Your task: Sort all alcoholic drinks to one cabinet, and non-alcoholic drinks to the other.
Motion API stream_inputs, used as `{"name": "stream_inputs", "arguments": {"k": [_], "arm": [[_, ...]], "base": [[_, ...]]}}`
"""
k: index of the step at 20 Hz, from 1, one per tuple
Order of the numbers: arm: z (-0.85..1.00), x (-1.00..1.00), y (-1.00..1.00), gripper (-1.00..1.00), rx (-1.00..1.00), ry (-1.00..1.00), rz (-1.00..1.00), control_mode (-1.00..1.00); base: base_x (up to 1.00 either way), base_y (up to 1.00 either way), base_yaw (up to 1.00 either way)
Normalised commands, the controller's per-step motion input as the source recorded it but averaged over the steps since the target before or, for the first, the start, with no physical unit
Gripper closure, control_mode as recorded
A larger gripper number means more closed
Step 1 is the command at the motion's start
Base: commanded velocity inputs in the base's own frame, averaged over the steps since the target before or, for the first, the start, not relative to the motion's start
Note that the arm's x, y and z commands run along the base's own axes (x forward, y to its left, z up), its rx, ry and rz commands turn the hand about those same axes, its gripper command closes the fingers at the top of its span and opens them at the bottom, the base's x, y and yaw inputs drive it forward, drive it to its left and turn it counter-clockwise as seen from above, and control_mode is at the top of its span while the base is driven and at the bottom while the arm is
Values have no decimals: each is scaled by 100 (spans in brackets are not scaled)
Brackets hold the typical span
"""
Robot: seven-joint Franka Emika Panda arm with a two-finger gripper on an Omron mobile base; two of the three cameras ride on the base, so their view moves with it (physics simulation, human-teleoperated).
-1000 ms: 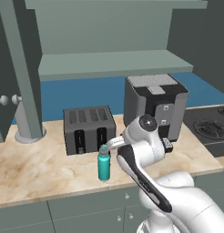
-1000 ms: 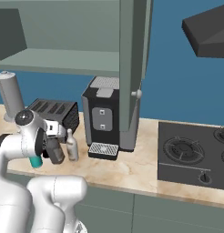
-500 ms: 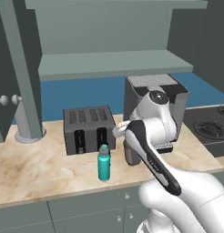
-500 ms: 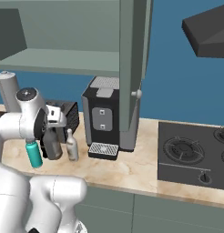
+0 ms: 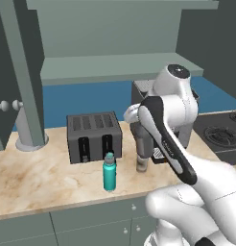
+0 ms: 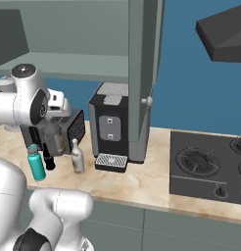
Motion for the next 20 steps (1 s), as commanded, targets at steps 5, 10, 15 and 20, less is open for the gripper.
{"name": "stream_inputs", "arguments": {"k": [5, 10, 15, 20], "arm": [[86, 0, -15, 100, 0, -7, 0, -100], [69, 0, -15, 100, 0, -9, 0, -100], [54, 0, -17, 100, 2, -13, 0, -100], [52, 0, -14, 100, 3, -14, 0, -100]], "base": [[0, 0, 0], [0, 0, 0], [0, 0, 0], [0, 0, 0]]}}
